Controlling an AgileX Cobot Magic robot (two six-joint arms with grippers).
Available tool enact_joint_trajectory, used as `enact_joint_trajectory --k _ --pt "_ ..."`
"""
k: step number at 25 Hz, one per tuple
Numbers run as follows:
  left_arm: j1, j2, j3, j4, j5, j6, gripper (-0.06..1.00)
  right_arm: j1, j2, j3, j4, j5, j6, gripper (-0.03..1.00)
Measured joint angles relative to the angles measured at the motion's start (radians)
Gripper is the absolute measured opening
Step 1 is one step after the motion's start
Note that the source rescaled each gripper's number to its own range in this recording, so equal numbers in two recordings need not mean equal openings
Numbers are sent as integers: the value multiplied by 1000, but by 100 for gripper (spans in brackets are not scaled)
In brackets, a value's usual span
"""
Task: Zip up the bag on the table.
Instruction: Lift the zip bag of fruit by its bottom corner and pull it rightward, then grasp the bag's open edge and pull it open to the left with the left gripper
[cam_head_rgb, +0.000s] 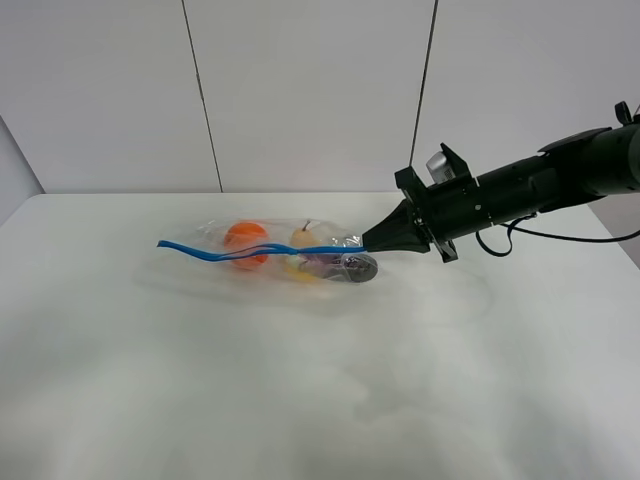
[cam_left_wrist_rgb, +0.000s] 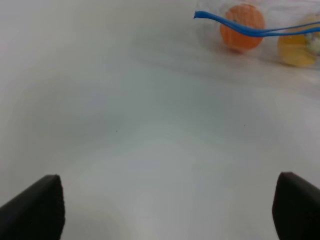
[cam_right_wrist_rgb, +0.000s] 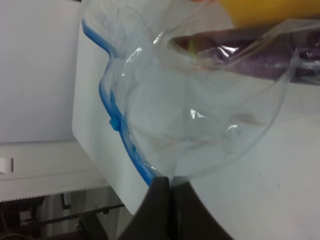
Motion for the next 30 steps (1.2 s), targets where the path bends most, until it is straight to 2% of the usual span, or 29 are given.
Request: enact_joint_trajectory --k 10,13,16,18,22,30 --pt "0 0 -3 0 0 0 100 0 0 0 -3 -4 16 0" --pt "0 39 -53 -5 -23 0 100 0 0 0 -6 -9 26 0" --pt "0 171 -153 -23 -84 29 100 0 0 0 -6 -12 30 0" --pt "0 279 -217 -56 -127 98 100 0 0 0 -7 -12 30 0" --pt "0 520 -325 -172 -240 266 100 0 0 0 -8 -17 30 0" --pt "0 994 -450 -466 -398 637 100 0 0 0 -8 -21 33 0"
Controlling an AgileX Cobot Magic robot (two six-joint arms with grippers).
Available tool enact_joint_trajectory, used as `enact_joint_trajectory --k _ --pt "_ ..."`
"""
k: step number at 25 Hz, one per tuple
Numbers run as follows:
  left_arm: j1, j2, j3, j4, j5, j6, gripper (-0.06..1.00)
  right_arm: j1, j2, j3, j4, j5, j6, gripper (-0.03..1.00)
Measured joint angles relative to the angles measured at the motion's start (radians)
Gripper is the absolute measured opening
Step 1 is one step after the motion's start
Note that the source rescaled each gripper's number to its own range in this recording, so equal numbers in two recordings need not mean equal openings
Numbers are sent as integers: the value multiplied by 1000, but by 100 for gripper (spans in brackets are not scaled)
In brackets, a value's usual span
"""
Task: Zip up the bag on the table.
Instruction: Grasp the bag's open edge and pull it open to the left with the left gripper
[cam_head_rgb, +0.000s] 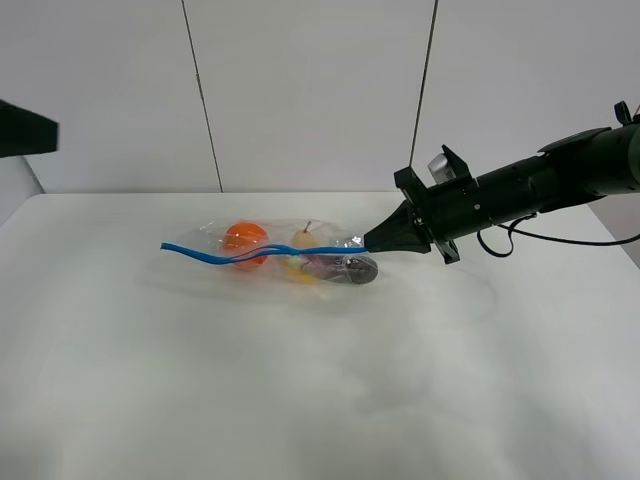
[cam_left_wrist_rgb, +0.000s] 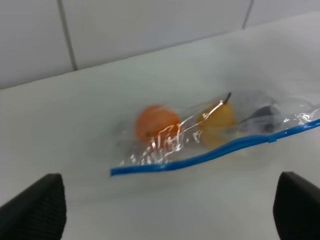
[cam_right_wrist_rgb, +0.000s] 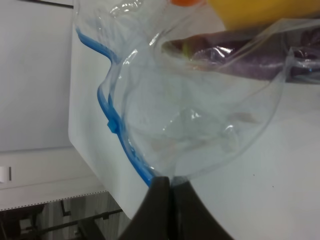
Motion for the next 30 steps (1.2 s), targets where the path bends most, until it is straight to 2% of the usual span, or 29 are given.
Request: enact_joint_trajectory --k 3,6,7,9,11,12,13,16,19,25,30 --pt "0 140 -16 -161 -19 242 100 0 0 0 0 -7 0 0" --pt "0 241 -17 -335 5 589 100 0 0 0 0 -7 0 0" --pt "0 267 -17 -385 29 739 100 0 0 0 0 -9 0 0" --pt "0 304 -18 -462 90 1052 100 0 0 0 0 -12 1 0" --pt "0 331 -18 -511 169 1318 100 0 0 -1 0 -15 4 0" --pt "0 338 -18 -535 197 1421 100 0 0 -1 0 -16 4 0" --pt "-2 345 -18 -554 215 1480 100 0 0 -1 0 -17 4 0" --pt "-46 348 -18 -597 192 1524 100 0 0 -1 0 -22 4 0" --pt "-151 348 -18 -592 125 1529 100 0 0 -1 0 -24 6 0" --pt "-381 356 -18 -589 -154 1540 100 0 0 -1 0 -28 15 0" --pt "-471 448 -18 -589 -276 1550 100 0 0 -1 0 -28 16 0"
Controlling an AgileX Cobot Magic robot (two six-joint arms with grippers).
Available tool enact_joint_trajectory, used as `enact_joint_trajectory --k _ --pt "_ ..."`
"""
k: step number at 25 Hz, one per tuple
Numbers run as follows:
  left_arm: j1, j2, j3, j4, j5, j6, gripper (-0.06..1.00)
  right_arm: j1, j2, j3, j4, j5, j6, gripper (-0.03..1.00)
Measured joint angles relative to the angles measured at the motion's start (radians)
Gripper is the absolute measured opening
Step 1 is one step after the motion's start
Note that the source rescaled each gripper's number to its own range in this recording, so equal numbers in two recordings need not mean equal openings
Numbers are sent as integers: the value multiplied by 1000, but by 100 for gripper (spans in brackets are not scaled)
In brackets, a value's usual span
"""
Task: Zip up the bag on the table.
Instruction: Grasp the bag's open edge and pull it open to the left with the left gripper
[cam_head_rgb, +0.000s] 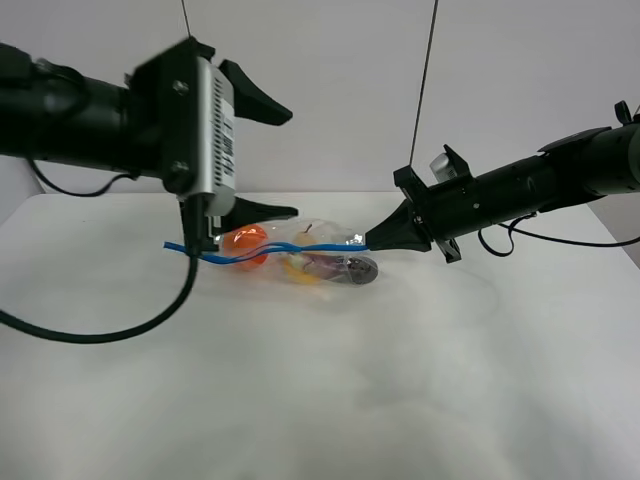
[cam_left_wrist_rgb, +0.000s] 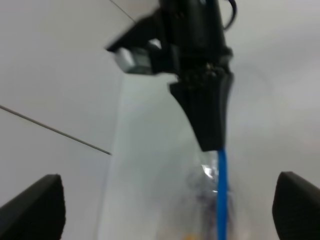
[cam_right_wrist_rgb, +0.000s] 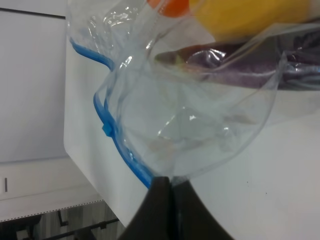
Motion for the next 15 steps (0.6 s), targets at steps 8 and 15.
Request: enact_joint_trajectory --k 8,15 --pt "-28 243 1 4 -89 13 100 0 0 0 0 -1 3 0" --pt "-28 358 1 -120 -167 119 88 0 0 0 0 -1 3 0"
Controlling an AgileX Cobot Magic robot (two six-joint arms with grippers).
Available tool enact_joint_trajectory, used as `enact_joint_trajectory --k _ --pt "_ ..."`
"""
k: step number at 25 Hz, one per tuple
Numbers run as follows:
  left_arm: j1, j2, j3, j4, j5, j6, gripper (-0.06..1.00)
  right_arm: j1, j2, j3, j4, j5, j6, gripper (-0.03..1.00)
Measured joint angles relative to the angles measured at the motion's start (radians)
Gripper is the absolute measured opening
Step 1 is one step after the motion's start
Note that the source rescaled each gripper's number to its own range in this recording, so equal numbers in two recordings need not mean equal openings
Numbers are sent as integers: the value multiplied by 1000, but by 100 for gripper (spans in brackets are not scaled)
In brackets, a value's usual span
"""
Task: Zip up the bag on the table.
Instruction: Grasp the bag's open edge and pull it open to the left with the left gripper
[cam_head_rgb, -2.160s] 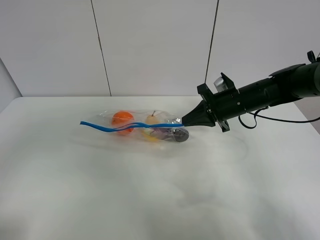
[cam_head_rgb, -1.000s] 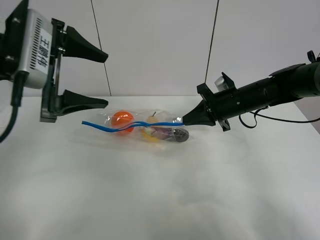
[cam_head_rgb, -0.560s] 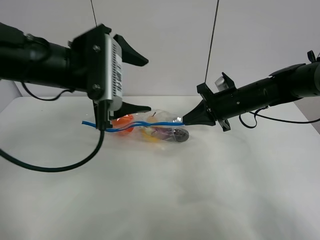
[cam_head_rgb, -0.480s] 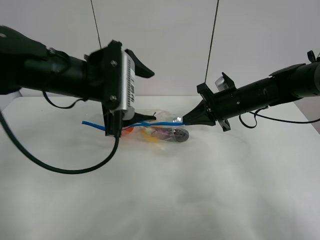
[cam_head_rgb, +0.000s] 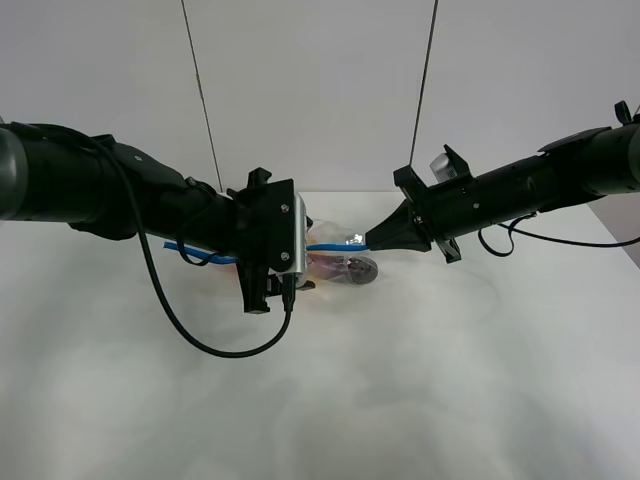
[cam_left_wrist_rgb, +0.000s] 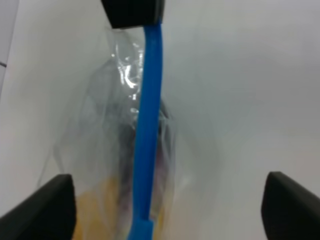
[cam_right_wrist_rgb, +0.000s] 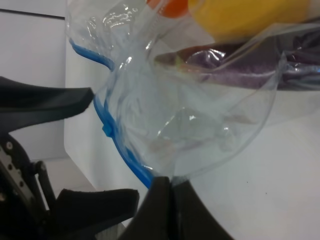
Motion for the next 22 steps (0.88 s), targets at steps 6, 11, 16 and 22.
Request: enact_joint_trajectory --k 6,11,16,22 --pt "0 39 0 -123 -7 148 72 0 0 0 0 0 0 0" --pt "0 43 0 -217 -40 243 52 0 0 0 0 -1 0 0" --pt "0 43 0 -262 -74 263 38 0 0 0 0 -1 0 0" --pt "0 43 0 -267 -120 267 36 0 0 0 0 -2 0 0"
